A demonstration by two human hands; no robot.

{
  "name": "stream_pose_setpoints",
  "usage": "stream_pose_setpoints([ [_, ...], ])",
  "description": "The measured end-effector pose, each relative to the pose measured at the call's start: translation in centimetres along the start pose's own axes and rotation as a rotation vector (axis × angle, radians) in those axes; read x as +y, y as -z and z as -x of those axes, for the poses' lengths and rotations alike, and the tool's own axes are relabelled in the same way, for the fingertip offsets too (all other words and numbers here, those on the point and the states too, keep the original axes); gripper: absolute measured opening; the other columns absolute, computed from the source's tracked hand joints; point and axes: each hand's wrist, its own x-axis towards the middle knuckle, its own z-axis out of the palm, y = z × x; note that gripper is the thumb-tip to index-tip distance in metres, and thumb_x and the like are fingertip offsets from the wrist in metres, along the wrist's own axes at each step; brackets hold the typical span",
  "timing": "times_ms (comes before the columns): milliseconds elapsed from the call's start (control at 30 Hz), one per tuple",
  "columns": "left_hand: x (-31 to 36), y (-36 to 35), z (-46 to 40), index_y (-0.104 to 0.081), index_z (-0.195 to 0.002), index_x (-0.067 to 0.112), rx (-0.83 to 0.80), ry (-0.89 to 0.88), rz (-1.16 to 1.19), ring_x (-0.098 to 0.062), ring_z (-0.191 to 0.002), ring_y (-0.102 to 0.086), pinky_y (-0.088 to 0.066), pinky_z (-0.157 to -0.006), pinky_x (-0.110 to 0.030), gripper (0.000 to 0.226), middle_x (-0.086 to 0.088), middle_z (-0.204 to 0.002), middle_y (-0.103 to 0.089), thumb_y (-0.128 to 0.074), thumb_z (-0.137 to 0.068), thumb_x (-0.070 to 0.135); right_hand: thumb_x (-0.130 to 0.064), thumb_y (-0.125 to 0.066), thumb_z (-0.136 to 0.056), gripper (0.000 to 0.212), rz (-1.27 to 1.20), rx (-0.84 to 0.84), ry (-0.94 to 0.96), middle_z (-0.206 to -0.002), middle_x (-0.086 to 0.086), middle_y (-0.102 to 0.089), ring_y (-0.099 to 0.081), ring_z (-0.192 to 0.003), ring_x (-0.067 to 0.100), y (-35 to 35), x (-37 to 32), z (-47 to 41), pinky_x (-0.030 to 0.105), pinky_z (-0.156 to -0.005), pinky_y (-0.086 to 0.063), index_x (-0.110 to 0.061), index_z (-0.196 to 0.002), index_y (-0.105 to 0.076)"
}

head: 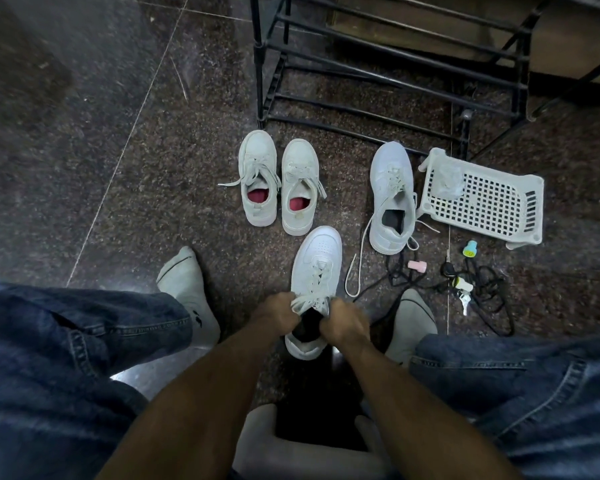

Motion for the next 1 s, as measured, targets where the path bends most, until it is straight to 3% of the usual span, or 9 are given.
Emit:
stream_pose_setpoints([
  [133,1.6,1.2,-0.6,-0.072,-0.100,0.022,-0.021,-0.044,0.100,-0.020,-0.092,-0.068,-0.052,-0.076,-0.029,0.032,-0.001,-0.096,-0.073,-0.071,-0.071,0.035,-0.015,-0.054,-0.079,0.034,-0.020,0.072,-0.038,-0.115,0.014,-0.067,-0.062,-0.107,0.036,2.6,0.9,-1.2,0.036,-0.088,-0.050,-0.015,-0.111,-0.064],
  [233,2.5,2.4,-3.1,-0.067,-0.119,0.023,-0.036,-0.086,0.214,-0.015,-0.095,-0.068,-0.054,-0.090,-0.036,0.050,0.001,-0.105,-0.074,-0.072,-0.073,0.041,-0.021,-0.055,-0.080,0.026,0.038,0.128,-0.043,-0.107,0.016,-0.068,-0.065,-0.099,0.036,5.8,2.1,-2.8,0.038,-0.084,-0.054,-0.011,-0.102,-0.066],
  [300,3.8,3.7,-4.3,-0.064,-0.120,0.029,0.025,-0.145,0.233,-0.013,-0.098,-0.067,-0.053,-0.093,-0.041,0.052,0.006,-0.109,-0.072,-0.066,-0.072,0.050,-0.022,-0.054,-0.083,0.023,0.056,0.174,-0.021,-0.102,0.017,-0.068,-0.065,-0.094,0.036,7.9,2.5,-3.7,0.038,-0.081,-0.054,-0.008,-0.097,-0.066],
  [400,6.7,7.0,-4.1,-0.060,-0.125,0.026,0.245,-0.238,0.032,-0.022,-0.114,-0.059,-0.050,-0.096,-0.045,0.039,0.001,-0.127,-0.061,-0.057,-0.088,0.038,-0.020,-0.053,-0.084,0.016,0.069,0.256,0.005,-0.095,0.018,-0.066,-0.064,-0.091,0.037,10.6,2.8,-5.1,0.037,-0.078,-0.051,-0.007,-0.088,-0.062],
  [467,7.6,8.8,-4.8,-0.050,-0.137,0.021,0.376,-0.276,-0.210,-0.026,-0.136,-0.039,-0.037,-0.109,-0.046,0.045,-0.005,-0.147,-0.043,-0.052,-0.093,0.030,-0.019,-0.054,-0.083,0.017,0.056,0.276,0.000,-0.092,0.016,-0.065,-0.065,-0.087,0.035,12.1,2.6,-6.5,0.037,-0.076,-0.053,-0.005,-0.088,-0.063],
  [533,8.1,10.0,-5.8,-0.037,-0.146,0.022,0.325,-0.288,-0.432,-0.024,-0.147,-0.017,-0.020,-0.117,-0.048,0.054,-0.004,-0.159,-0.024,-0.048,-0.095,0.033,-0.020,-0.055,-0.083,0.019,0.029,0.282,0.015,-0.092,0.016,-0.066,-0.065,-0.084,0.035,13.3,2.2,-8.3,0.036,-0.073,-0.054,-0.003,-0.087,-0.063],
  [600,8.2,10.8,-6.6,-0.027,-0.151,0.022,0.230,-0.277,-0.552,-0.021,-0.150,-0.007,-0.012,-0.119,-0.049,0.058,-0.003,-0.162,-0.014,-0.044,-0.096,0.035,-0.023,-0.056,-0.084,0.023,0.011,0.310,0.046,-0.097,0.020,-0.067,-0.065,-0.089,0.037,14.2,1.3,-10.1,0.037,-0.074,-0.052,-0.002,-0.090,-0.063],
  [867,6.1,11.5,-7.8,-0.014,-0.154,0.013,0.141,-0.338,-0.624,-0.018,-0.150,-0.004,-0.007,-0.121,-0.045,0.066,0.001,-0.164,0.001,-0.042,-0.096,0.026,-0.006,-0.055,-0.084,0.020,-0.106,0.305,-0.020,-0.106,0.017,-0.065,-0.061,-0.098,0.037,15.6,-2.4,-15.3,0.034,-0.075,-0.045,-0.005,-0.102,-0.062],
  [1000,6.0,11.5,-8.0,-0.014,-0.154,0.014,0.141,-0.346,-0.627,-0.017,-0.150,-0.001,-0.005,-0.122,-0.043,0.067,0.003,-0.164,0.004,-0.044,-0.095,0.026,-0.009,-0.054,-0.084,0.024,-0.202,0.302,-0.026,-0.107,0.017,-0.066,-0.061,-0.100,0.038,14.5,-1.8,-15.7,0.034,-0.078,-0.048,-0.010,-0.105,-0.065],
])
